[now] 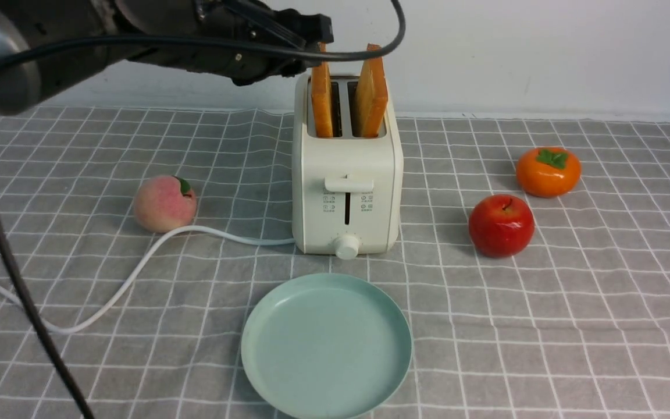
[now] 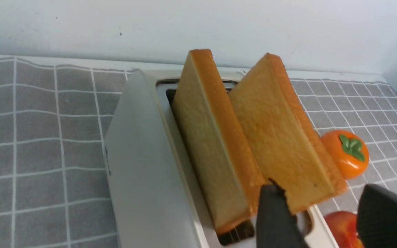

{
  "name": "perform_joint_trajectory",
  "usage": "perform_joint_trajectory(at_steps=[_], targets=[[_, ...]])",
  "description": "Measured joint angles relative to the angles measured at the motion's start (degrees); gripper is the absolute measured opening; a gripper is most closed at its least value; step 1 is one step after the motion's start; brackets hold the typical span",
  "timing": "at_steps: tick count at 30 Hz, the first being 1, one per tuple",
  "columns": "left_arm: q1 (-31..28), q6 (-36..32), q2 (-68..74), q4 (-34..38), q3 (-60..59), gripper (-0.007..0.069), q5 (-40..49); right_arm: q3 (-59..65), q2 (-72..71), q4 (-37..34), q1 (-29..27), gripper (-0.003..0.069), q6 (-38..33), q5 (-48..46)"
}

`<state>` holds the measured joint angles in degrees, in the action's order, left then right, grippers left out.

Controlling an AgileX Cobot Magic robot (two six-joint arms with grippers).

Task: Take toasted bread from bread machine on grey coffee table place on plate.
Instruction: 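Reach for a toast slice standing in the toaster with the left gripper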

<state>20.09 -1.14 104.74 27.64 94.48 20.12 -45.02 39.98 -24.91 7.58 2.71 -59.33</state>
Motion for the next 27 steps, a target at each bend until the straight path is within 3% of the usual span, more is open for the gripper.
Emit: perform_joint_trajectory(at_steps=[2, 8, 11, 12, 13, 14, 15, 16, 22, 27], targets=[[0.63, 0.0, 2.95, 0.6, 1.64, 0.044, -1.93, 0.0, 0.0, 0.0, 0.0, -0.0008, -0.05, 0.62], [2.77, -0.83, 8.56, 0.56, 3.58, 0.0472, -5.63, 0.0, 0.0, 0.11, 0.0, -0.0006, -0.05, 1.83], [3.13, -1.63, 9.78, 0.49, 3.7, 0.0416, -6.0, 0.0, 0.0, 0.1, 0.0, -0.0006, -0.05, 1.84], [3.14, -1.96, 10.05, 0.44, 3.7, 0.0311, -6.0, 0.0, 0.0, 0.1, 0.0, -0.0003, -0.05, 1.84], [3.14, -1.96, 10.05, 0.38, 3.7, 0.0281, -6.0, 0.0, 0.0, 0.1, 0.0, -0.0003, -0.05, 1.84], [3.14, -2.19, 10.05, 0.33, 3.7, 0.0216, -6.0, 0.0, 0.0, 0.04, 0.0, -0.0003, -0.05, 1.84], [3.07, -2.79, 9.69, -0.41, 3.7, 0.0105, -5.82, 0.0, 0.0, 0.04, 0.0, -0.0001, -0.05, 1.84], [3.03, -3.07, 9.25, -0.9, 3.7, 0.0062, -5.32, 0.0, 0.0, 0.04, 0.0, -0.0001, -0.05, 1.84], [3.03, -3.44, 3.11, -5.86, 3.7, 0.0075, -0.62, 0.0, 0.0, 0.09, 0.0, 0.0001, -0.11, 1.84], [3.03, -0.6, -5.72, -9.46, 3.7, 0.0075, 11.19, 0.0, 0.0, 0.04, 0.0, 0.0005, -0.77, 1.84]])
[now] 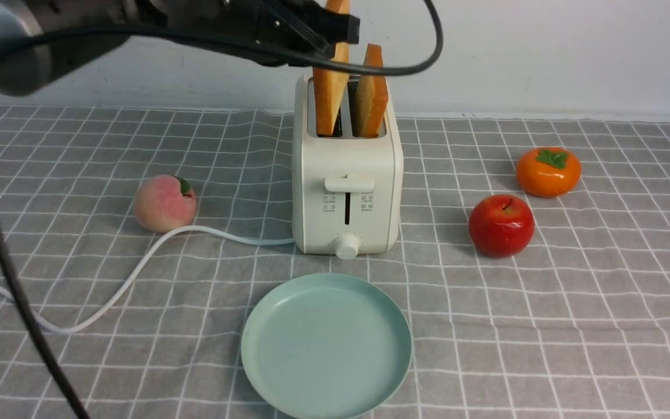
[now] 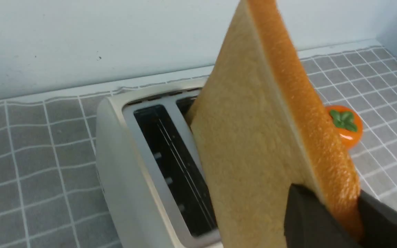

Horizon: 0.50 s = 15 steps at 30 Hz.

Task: Take toasted bread from bread machine on grey coffee table place on plate.
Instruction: 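Place the slice of bread on the plate with the left gripper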

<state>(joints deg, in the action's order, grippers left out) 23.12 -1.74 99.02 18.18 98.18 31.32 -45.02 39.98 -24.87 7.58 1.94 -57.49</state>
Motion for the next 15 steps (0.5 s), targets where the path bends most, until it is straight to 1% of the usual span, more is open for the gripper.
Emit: perform_joint_trajectory(at_steps=[4, 5, 6, 8, 9, 11, 15], targets=[[0.05, 4.07, -6.61, -3.07, 0.0, 0.0075, 9.36, 0.0, 0.0, 0.0, 0.0, 0.0008, -0.79, -0.17], [0.05, 4.55, -7.24, -3.31, 0.0, 0.0075, 9.81, 0.0, 0.0, 0.0, 0.0, 0.0008, -0.79, -0.17], [0.05, 6.06, -9.19, -3.82, 0.05, 0.0075, 13.18, 0.0, 0.0, 0.0, 0.0, 0.0009, -0.79, -0.23], [0.05, 8.33, -11.35, -4.1, 0.11, 0.0075, 18.85, 0.0, 0.0, 0.0, 0.0, 0.0012, -0.79, -0.28], [0.05, 8.6, -11.48, -4.1, 0.11, 0.0075, 19.9, 0.0, 0.0, 0.0, 0.0, 0.0012, -0.79, -0.28], [0.05, 9.15, -12.36, -3.37, -1.31, 0.0075, 24.88, 0.0, 0.0, 0.0, 0.0, 0.0015, -0.79, -0.28], [0.05, 8.94, -12.35, -0.74, -7.4, 0.0075, 25.78, 0.0, 0.0, 0.0, 0.0, 0.0015, -0.79, -0.28]])
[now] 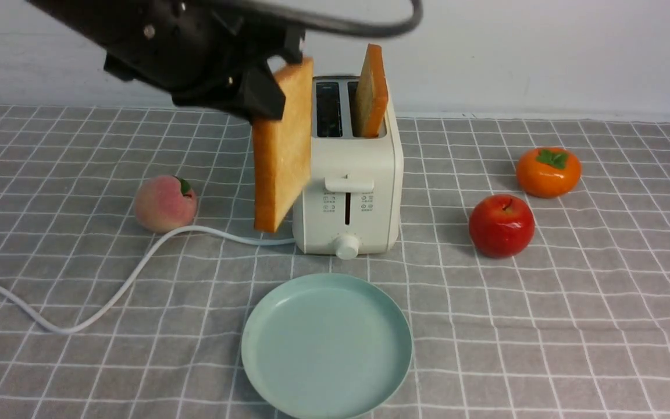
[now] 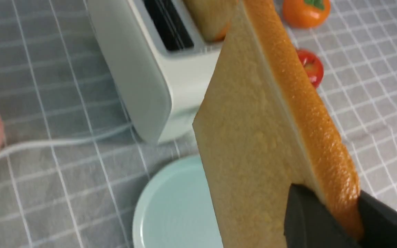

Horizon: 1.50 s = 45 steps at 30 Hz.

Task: Take toasted bread from bread machine on grey coffee table place on plate.
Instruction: 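Place the slice of bread on the plate with the left gripper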

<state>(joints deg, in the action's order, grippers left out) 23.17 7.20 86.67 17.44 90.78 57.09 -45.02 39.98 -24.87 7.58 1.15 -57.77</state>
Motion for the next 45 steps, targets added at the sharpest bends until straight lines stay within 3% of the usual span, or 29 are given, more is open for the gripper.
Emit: perform_joint_trajectory(at_steps=[4, 5, 13, 18, 21, 27, 31, 32, 34, 36, 37, 41, 45], targets=[[0.0, -4.05, 0.37, 7.7, -11.38, 0.0075, -4.91, 0.0, 0.0, 0.0, 0.0, 0.0018, 0.0, 0.0], [0.0, -7.2, 0.85, 13.51, -16.32, 0.0075, -8.7, 0.0, 0.0, 0.0, 0.0, 0.002, 0.0, 0.0], [0.0, -22.07, 7.2, 32.95, -25.14, 0.0075, -16.99, 0.0, 0.0, 0.12, 0.0, 0.0026, -0.24, -0.01], [-0.06, -23.45, 12.03, 37.64, -25.21, 0.0075, -17.91, 0.0, 0.0, 0.06, 0.0, 0.0032, -0.24, -0.01], [-0.06, -23.59, 12.87, 36.98, -25.09, 0.0075, -17.56, 0.0, 0.0, 0.02, 0.0, 0.0032, -0.24, -0.01], [-0.06, -23.13, 14.07, 29.33, -25.14, 0.0113, -17.74, 0.0, 0.0, 0.02, 0.0, 0.0033, -0.24, -0.01], [-0.06, -23.13, 14.07, 26.68, -25.19, 0.0216, -17.13, 0.0, 0.0, 0.02, 0.0, 0.0033, -0.24, -0.01], [-0.06, -23.13, 14.01, 24.51, -25.21, 0.0301, -16.42, 0.0, 0.0, -0.11, 0.0, 0.0033, -0.24, 0.21], [-0.06, -23.07, 13.89, 22.73, -25.21, 0.0332, -15.82, -0.13, 0.0, -0.48, 0.0, 0.0033, -0.24, 0.48], [-0.01, -19.27, 12.61, 15.16, -24.48, 0.0398, -13.18, -2.12, 0.8, -1.87, 0.0, 0.0033, -0.24, 0.7], [-0.01, -18.77, 12.46, 14.54, -24.33, 0.0402, -12.79, -2.38, 0.8, -1.96, 0.0, 0.0033, -0.24, 0.7], [-0.01, -3.63, 6.07, -2.36, -23.12, 0.0378, -9.78, -9.82, 6.86, -2.61, 0.07, 0.0034, -0.5, 0.07], [-0.01, 9.64, -0.76, -15.68, -23.12, 0.0226, -4.83, -18.25, 17.76, -3.48, 1.84, 0.0038, -6.47, -0.99]])
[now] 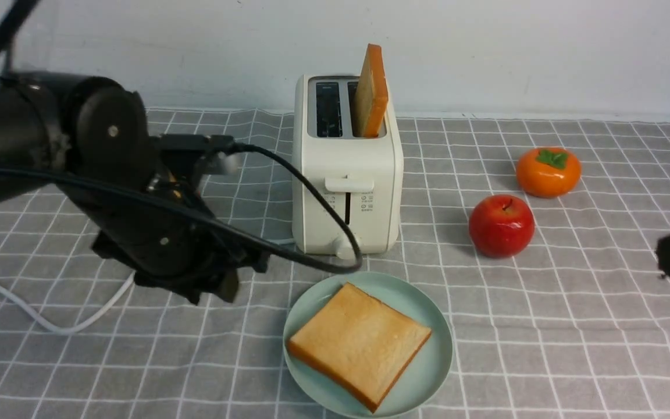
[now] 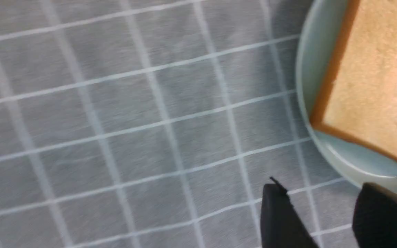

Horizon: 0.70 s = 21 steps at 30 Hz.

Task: Take toasted bread from bread machine on grey coffee table place on plate.
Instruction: 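Grasp the toast slice in the toaster and pull it up out of the slot with the right gripper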

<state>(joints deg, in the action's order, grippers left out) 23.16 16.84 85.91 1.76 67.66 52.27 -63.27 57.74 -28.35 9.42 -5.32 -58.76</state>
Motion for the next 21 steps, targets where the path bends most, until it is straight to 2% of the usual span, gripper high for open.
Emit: perform_joint_trajectory(at_steps=[3, 4, 5, 10, 12, 15, 16, 18, 21], targets=[[0.0, 3.83, -5.59, -5.85, -1.62, 0.005, 2.8, -6.28, 8.57, -0.38, 3.93, 0.0041, -1.43, 0.77], [0.0, 4.18, -6.55, -6.41, -1.82, 0.0039, 2.86, -7.23, 9.79, -0.38, 4.22, 0.0042, -1.43, 0.87], [0.0, 5.0, -10.14, -7.85, -3.38, -0.0014, 2.95, -10.74, 14.13, 0.34, 6.18, 0.0047, -1.55, 1.91], [0.0, 5.8, -22.01, -8.6, -10.0, -0.0014, 2.15, -22.85, 26.88, 3.79, 10.13, 0.0089, -0.3, 5.75], [0.0, 6.12, -28.62, -7.5, -14.55, -0.0014, 1.45, -31.2, 35.83, 5.11, 10.8, 0.0156, 3.04, 7.8], [0.0, 6.45, -35.0, -6.07, -19.27, -0.0014, 0.44, -40.94, 45.03, 5.61, 10.86, 0.0272, 4.42, 9.27], [0.0, 6.51, -35.83, -5.85, -19.9, -0.0014, 0.21, -41.57, 45.65, 5.7, 10.86, 0.0281, 4.42, 9.27], [0.0, 7.28, -40.81, -4.71, -23.84, -0.0014, -1.04, -50.37, 53.27, 6.02, 10.86, 0.0402, 4.65, 10.36], [0.0, 8.26, -44.93, -4.21, -26.45, -0.0014, -1.17, -57.31, 60.59, 5.87, 10.86, 0.0494, 4.8, 11.42]])
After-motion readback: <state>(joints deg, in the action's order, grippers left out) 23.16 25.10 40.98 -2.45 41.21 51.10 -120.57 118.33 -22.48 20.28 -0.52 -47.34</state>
